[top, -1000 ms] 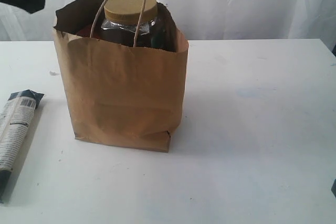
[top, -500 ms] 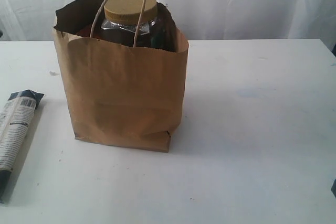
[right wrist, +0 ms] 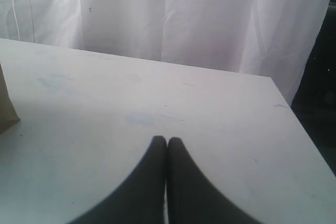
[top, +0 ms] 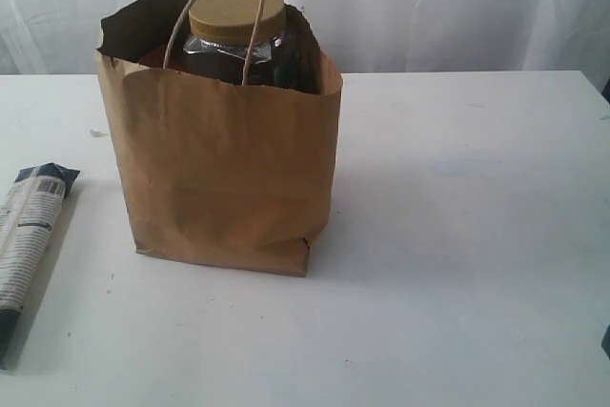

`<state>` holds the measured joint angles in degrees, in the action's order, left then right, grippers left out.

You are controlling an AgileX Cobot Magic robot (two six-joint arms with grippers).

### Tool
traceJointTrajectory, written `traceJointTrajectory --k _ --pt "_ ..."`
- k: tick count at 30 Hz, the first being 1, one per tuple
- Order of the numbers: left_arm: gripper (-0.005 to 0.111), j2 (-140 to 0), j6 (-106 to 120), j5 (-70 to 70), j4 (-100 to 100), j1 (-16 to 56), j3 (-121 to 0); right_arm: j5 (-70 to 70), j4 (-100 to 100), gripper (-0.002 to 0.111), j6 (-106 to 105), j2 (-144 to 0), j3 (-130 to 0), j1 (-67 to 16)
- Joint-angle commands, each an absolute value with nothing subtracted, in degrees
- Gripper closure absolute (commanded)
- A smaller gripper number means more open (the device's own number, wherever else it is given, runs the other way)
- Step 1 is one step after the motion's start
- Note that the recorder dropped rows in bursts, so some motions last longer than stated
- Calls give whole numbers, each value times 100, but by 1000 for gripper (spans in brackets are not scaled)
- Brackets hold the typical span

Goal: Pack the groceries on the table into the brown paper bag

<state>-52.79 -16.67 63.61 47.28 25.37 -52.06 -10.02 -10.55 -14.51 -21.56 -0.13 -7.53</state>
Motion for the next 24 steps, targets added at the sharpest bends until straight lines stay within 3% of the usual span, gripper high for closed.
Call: traceJointTrajectory --k 1,13,24 --pt "107 -5379 -1842 6407 4643 2249 -4844 -1037 -1065 108 -1434 -2178 0 -764" --pt "107 -6147 -489 5604 1700 583 -4130 -1037 -1065 108 -1434 -2178 0 -764" --pt "107 -6574 467 5060 812 466 -4141 -1037 -1065 108 -1434 -2178 0 -764"
